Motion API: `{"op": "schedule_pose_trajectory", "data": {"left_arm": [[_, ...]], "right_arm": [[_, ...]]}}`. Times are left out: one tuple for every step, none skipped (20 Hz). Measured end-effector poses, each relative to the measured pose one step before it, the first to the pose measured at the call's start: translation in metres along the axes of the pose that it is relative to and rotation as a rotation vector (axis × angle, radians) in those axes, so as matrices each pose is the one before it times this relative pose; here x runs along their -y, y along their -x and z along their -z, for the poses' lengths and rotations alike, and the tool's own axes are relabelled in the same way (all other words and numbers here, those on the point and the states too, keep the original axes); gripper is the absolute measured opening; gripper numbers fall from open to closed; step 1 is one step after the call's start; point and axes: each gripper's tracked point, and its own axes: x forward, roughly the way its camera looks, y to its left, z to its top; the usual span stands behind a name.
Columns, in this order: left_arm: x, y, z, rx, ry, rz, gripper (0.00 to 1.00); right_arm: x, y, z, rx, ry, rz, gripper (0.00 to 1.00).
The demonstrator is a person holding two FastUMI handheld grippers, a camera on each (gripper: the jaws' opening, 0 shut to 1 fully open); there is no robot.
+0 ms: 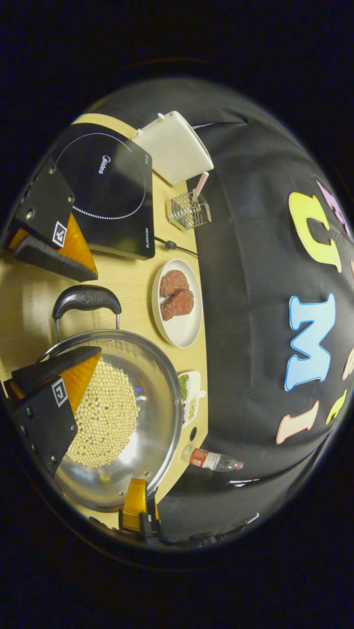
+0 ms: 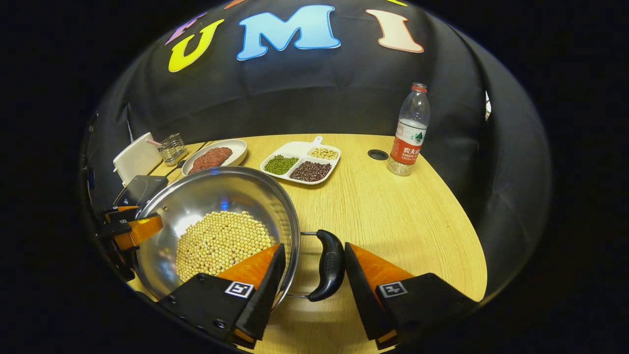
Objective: First push the handle of the pot to place it horizontally, then grasp the pot with both hands and set it on the induction cooktop.
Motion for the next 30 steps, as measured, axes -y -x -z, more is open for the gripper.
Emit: {"op": "schedule_pose_trajectory", "data": {"left_arm": [[0.00387, -0.00043, -0.00281, 0.00663, -0.00064, 0.00894, 0.79], [-0.00078, -0.00077, 0.00149, -0.00415, -0.00879, -0.01211, 0.73], [-0.00010, 0.00066, 0.00010, -0.00501, -0.00546, -0.00432, 0.67], [0.00073, -0.00141, 0.00053, -0.00265, 0.00366, -0.00260, 0.69], [-0.00051, -0.00066, 0.00194, -0.01135, 0.01003, -0.00209, 0.62], [-0.00006, 0.00042, 0.00019, -0.00901, 0.01217, -0.00215, 0.65], [0.00036, 0.00033, -0.00105, 0.00037, 0.00369, -0.00445, 0.63], [-0.00042, 0.00061, -0.00159, -0.00040, -0.00572, -0.00782, 0.61], [0.00036, -0.00090, -0.00196, 0.00598, -0.00062, -0.00689, 0.58], [0.00000, 0.00187, -0.00085, 0.00048, 0.00797, -0.00422, 0.58], [-0.00017, -0.00043, 0.00065, -0.00402, 0.01293, -0.00271, 0.56], [0.00020, 0.00107, -0.00010, -0.00505, 0.01337, 0.00094, 0.56], [-0.00019, 0.00051, -0.00036, -0.00323, 0.00523, -0.00014, 0.56], [-0.00062, 0.00128, -0.00187, 0.00323, -0.00022, -0.00121, 0.56], [-0.00218, 0.00329, -0.00357, 0.00766, -0.00399, -0.00105, 0.53], [-0.00176, 0.00577, -0.00353, 0.00684, 0.00087, 0.00140, 0.56], [-0.00279, 0.00435, -0.00413, 0.00590, 0.00471, 0.00214, 0.56], [-0.00215, 0.00437, -0.00380, 0.00017, 0.00292, 0.00253, 0.56], [-0.00285, 0.00426, -0.00315, -0.00200, -0.00055, 0.00070, 0.59], [-0.00497, 0.00372, -0.00127, -0.00029, -0.00302, 0.00048, 0.56], [-0.00482, 0.00338, -0.00350, 0.00725, -0.00188, 0.00191, 0.56], [-0.00498, 0.00341, -0.00284, 0.00267, -0.00310, 0.00469, 0.56], [-0.00564, 0.00318, -0.00225, 0.00314, -0.00222, 0.00647, 0.56], [-0.00657, 0.00275, -0.00052, 0.00069, -0.00378, 0.00615, 0.56], [-0.00564, 0.00202, -0.00129, 0.00148, -0.00285, 0.00591, 0.56], [-0.00568, 0.00322, 0.00021, 0.00306, -0.00227, 0.00449, 0.56], [-0.00657, 0.00331, -0.00032, 0.00034, -0.00001, 0.00324, 0.56], [-0.00663, 0.00196, -0.00062, 0.00333, 0.00242, 0.00270, 0.56], [-0.00641, 0.00233, -0.00049, 0.00021, 0.00010, 0.00251, 0.56], [-0.00678, 0.00229, 0.00045, 0.00063, 0.00068, 0.00295, 0.59]], "right_arm": [[0.00063, -0.00075, -0.00079, 0.00016, -0.00255, -0.00136, 0.70], [0.00022, 0.00050, 0.00036, -0.00078, -0.00913, 0.00165, 0.71], [0.00042, 0.00043, -0.00082, -0.00395, -0.01556, 0.00090, 0.65], [-0.00078, -0.00024, 0.00056, -0.00276, -0.01962, 0.00028, 0.64], [-0.00120, -0.00094, 0.00003, -0.00301, -0.00997, -0.00420, 0.56], [-0.00054, 0.00045, -0.00013, 0.00170, -0.00326, -0.00630, 0.55], [-0.00023, 0.00060, -0.00079, -0.00010, -0.00934, -0.00765, 0.54], [-0.00067, -0.00023, -0.00043, -0.00120, -0.00946, -0.00725, 0.49], [-0.00022, -0.00013, -0.00137, 0.00021, -0.01202, -0.00322, 0.46], [-0.00027, -0.00022, 0.00040, -0.00341, -0.00567, -0.00141, 0.46], [-0.00027, 0.00060, 0.00062, -0.00285, 0.00135, -0.00228, 0.45], [0.00011, 0.00200, -0.00031, -0.00261, 0.00389, 0.00089, 0.45], [0.00022, 0.00166, 0.00047, -0.00172, 0.00205, 0.00019, 0.48], [-0.00105, 0.00283, -0.00138, 0.00217, -0.00090, 0.00187, 0.45], [-0.00108, 0.00382, -0.00180, 0.00538, -0.00031, -0.00041, 0.45], [-0.00176, 0.00439, -0.00245, 0.00353, -0.00037, 0.00085, 0.45], [-0.00350, 0.00453, -0.00226, 0.00466, -0.00094, 0.00075, 0.48], [-0.00361, 0.00403, -0.00228, 0.00262, 0.00182, 0.00298, 0.45], [-0.00440, 0.00421, -0.00187, -0.00096, 0.00169, 0.00406, 0.48], [-0.00423, 0.00407, -0.00171, 0.00240, -0.00215, 0.00409, 0.48], [-0.00480, 0.00433, -0.00152, 0.00383, -0.00805, 0.00209, 0.48], [-0.00575, 0.00364, 0.00042, 0.00095, -0.00829, 0.00174, 0.48], [-0.00574, 0.00460, 0.00119, -0.00043, -0.00564, 0.00253, 0.45], [-0.00576, 0.00336, 0.00014, 0.00286, -0.00478, 0.00397, 0.45], [-0.00586, 0.00393, 0.00101, 0.00373, -0.00349, 0.00564, 0.45], [-0.00617, 0.00330, 0.00015, 0.00338, -0.00349, 0.00566, 0.48], [-0.00646, 0.00326, 0.00069, 0.00285, -0.00327, 0.00374, 0.45], [-0.00633, 0.00287, 0.00085, 0.00062, -0.00202, 0.00202, 0.45], [-0.00670, 0.00224, 0.00048, 0.00176, -0.00294, 0.00172, 0.45], [-0.00641, 0.00182, -0.00002, 0.00029, 0.00017, 0.00249, 0.45]]}}
